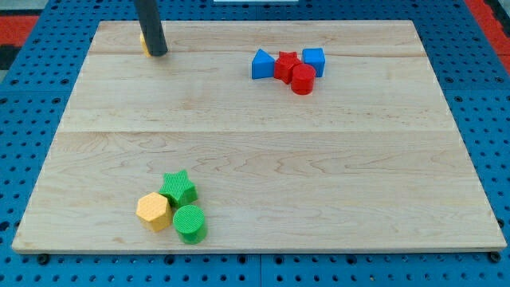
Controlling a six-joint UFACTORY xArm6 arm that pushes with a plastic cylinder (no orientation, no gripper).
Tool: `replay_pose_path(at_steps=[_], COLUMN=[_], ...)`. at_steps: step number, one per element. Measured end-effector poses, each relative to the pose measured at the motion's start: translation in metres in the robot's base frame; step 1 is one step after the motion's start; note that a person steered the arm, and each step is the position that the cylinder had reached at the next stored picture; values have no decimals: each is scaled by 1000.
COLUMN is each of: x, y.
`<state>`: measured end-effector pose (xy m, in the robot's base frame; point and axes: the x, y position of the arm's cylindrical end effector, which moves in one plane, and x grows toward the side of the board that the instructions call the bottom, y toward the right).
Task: Push yellow heart away from the green star
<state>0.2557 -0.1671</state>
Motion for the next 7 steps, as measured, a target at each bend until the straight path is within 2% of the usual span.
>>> replay_pose_path(at_steps=[2,3,5,7], x=[-56,-64,-45,-47], y=[21,14,-26,-2])
